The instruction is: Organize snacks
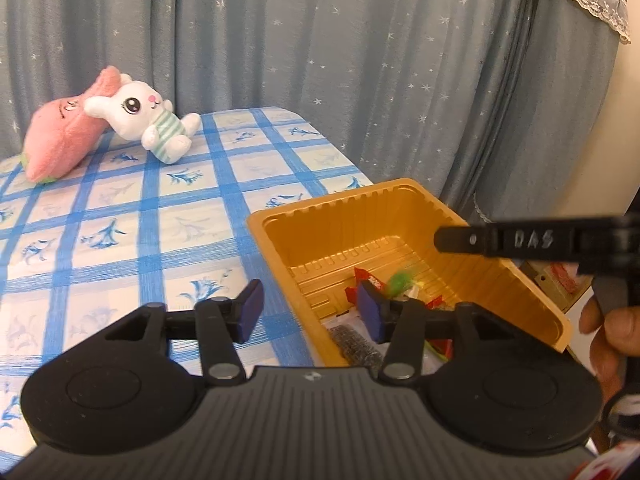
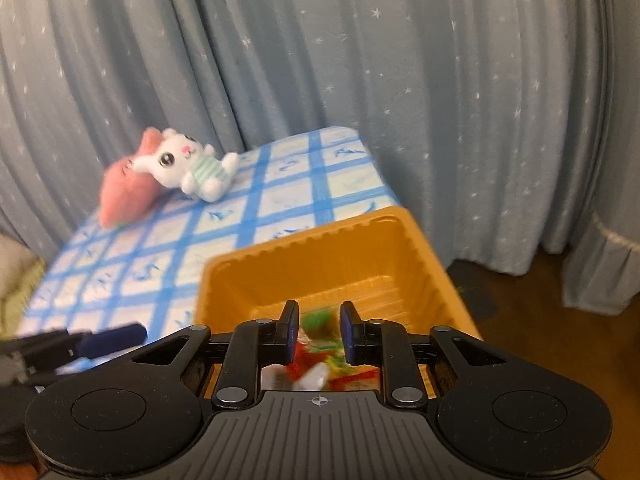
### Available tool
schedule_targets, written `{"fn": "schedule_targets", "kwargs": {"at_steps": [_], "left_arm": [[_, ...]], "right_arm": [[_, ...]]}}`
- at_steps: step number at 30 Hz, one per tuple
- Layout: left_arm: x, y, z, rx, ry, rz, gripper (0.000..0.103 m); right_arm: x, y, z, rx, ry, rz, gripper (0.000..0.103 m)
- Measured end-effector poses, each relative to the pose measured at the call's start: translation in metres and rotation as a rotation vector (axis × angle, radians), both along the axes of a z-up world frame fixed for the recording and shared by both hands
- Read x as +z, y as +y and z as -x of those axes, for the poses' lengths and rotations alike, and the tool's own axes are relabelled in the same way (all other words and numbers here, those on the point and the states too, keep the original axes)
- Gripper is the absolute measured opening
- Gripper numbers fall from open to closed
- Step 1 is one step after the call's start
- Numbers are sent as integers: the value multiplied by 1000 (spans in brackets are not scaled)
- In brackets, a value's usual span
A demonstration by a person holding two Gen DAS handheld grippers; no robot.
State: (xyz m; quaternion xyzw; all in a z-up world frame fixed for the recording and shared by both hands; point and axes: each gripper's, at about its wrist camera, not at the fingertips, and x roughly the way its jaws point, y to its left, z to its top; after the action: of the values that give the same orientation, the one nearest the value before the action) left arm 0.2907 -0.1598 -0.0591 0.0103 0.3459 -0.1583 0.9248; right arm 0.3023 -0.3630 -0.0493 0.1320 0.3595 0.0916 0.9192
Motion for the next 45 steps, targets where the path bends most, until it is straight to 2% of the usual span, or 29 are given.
{"fn": "schedule_targets", "kwargs": {"at_steps": [2,3,7,15,20,29,38,45], "left_arm": [[1,1,5,0,-4,-28,55],[2,2,7,0,-4,-31,57],[9,8,22,28,-9,-16,80],[31,18,70,34,-9,-7,103],[37,30,104,64,-11,4,103],[48,47,164,111,-22,46,103],[71,56,209,123,-34,50,103],[81,69,233,160,-7,39,103]], "right_arm": [[4,-4,4,-36,-18,-6,73],[7,-7,8,-52,-33,-10,75],[20,-13,25,-71,-36,25,75],[42,-13,88,-88,-11,77,76],[49,-10,131,-105,25,59,82],[58,2,193,-101,39,75,83],[63,15,236,-102,51,71,84],[78,26,257,-91,31,93,84]]}}
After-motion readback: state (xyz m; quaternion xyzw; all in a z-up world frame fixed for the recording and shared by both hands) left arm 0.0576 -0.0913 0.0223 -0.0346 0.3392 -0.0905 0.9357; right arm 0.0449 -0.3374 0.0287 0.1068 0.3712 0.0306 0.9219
